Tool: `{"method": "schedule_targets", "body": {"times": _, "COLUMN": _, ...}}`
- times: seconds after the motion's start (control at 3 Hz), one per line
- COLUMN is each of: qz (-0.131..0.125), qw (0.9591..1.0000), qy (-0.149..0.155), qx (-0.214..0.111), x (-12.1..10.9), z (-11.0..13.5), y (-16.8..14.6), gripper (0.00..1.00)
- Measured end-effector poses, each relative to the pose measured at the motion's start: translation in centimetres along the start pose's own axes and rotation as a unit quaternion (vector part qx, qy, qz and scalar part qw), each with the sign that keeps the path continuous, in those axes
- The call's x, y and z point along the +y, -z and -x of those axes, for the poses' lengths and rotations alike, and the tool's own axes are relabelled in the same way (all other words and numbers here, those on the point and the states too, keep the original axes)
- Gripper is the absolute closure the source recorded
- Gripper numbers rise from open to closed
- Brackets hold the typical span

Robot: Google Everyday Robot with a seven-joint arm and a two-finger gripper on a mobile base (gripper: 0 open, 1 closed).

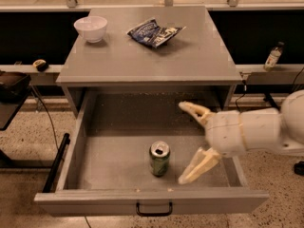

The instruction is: Place green can into top drawer

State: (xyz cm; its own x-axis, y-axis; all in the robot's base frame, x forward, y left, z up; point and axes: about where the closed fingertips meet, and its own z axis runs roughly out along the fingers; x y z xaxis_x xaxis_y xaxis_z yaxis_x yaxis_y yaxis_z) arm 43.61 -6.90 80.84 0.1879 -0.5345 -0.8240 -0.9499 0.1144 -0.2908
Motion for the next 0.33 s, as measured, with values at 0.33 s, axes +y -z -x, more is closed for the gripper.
{"method": "schedule_targets", "body": {"times": 0.33, "qz": 0.012, "qw": 0.9999, "qy": 0.001, "qx": 0.003, "x": 1.1, "z": 0.42, "y": 0.86, "gripper": 0.0}}
